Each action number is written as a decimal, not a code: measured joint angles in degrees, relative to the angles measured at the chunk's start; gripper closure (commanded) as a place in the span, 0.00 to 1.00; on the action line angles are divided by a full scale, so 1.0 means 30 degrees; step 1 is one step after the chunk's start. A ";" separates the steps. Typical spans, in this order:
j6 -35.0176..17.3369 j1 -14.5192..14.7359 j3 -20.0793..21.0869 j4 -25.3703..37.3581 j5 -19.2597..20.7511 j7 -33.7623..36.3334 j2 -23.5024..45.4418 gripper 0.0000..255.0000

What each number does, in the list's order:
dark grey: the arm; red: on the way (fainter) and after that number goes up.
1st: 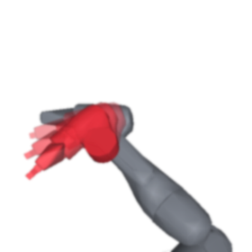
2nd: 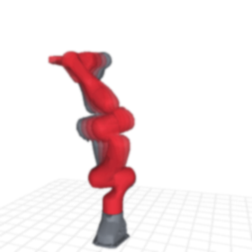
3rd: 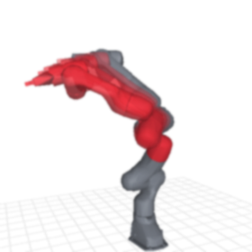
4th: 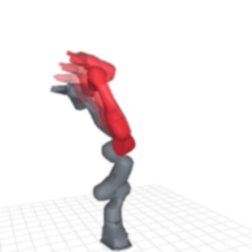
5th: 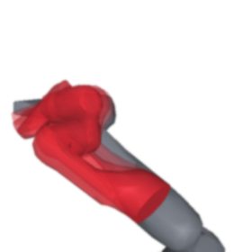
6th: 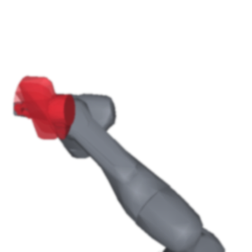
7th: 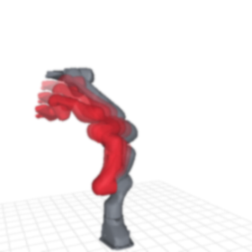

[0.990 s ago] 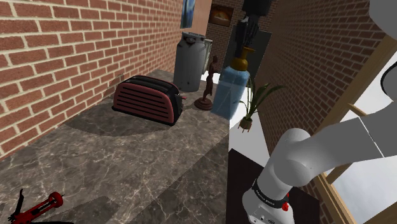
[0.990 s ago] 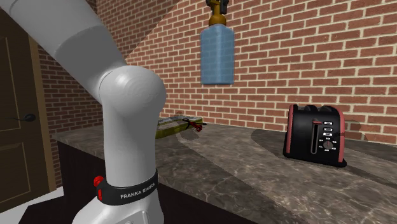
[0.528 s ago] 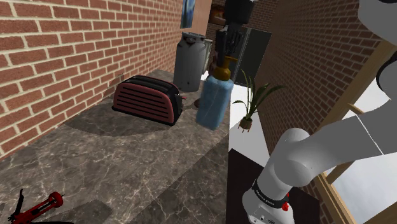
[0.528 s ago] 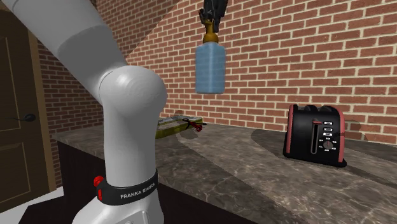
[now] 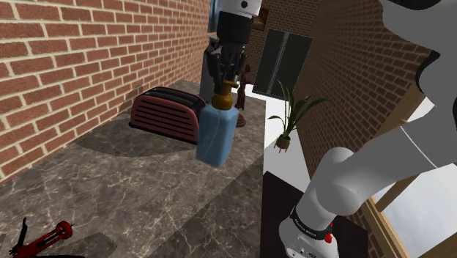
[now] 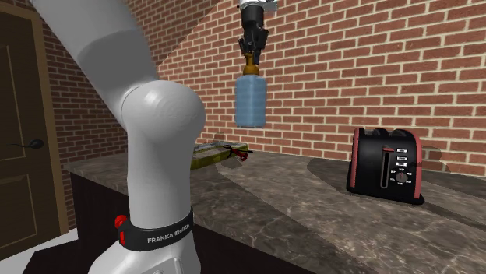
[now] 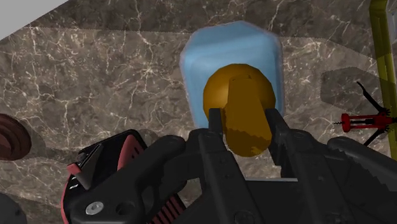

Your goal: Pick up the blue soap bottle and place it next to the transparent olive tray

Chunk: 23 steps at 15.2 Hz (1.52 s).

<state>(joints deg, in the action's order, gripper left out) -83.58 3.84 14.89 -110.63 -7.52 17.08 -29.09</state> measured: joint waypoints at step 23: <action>-0.6244 0.1685 0.6151 0.4149 0.3245 0.8252 1.0872 1.00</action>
<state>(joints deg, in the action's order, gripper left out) -102.31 8.89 33.35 -98.19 2.22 41.84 3.53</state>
